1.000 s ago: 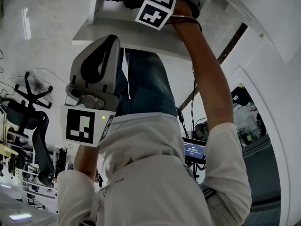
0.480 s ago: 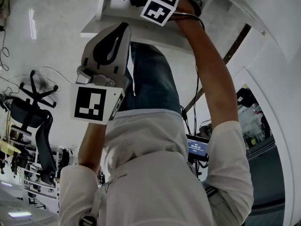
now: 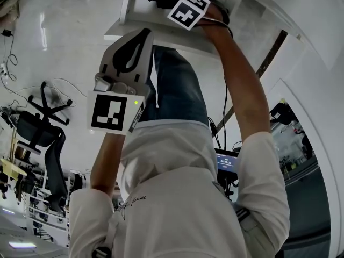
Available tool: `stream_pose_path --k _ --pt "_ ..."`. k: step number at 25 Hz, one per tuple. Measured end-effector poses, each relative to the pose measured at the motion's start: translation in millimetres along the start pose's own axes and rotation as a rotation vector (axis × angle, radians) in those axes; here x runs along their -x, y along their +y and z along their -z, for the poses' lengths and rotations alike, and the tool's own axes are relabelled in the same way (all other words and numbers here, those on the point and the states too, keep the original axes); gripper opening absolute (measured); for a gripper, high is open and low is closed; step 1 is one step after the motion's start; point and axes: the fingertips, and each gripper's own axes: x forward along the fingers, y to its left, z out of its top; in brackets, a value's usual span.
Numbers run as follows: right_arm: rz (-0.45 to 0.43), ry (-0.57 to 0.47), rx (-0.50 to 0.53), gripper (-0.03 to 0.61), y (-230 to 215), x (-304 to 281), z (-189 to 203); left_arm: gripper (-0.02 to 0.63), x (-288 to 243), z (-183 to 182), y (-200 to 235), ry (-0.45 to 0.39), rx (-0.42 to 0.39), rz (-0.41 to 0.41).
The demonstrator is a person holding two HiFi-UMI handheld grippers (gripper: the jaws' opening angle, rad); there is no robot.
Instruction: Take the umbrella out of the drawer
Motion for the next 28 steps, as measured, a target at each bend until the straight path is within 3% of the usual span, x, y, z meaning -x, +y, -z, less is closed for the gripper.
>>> stream_pose_path --k 19,28 --pt "-0.027 -0.012 -0.020 0.238 15 29 4 0.017 16 -27 -4 -0.022 -0.014 0.007" --pt "-0.029 -0.028 -0.020 0.238 13 45 -1 0.017 15 -30 -34 0.011 -0.066 0.065"
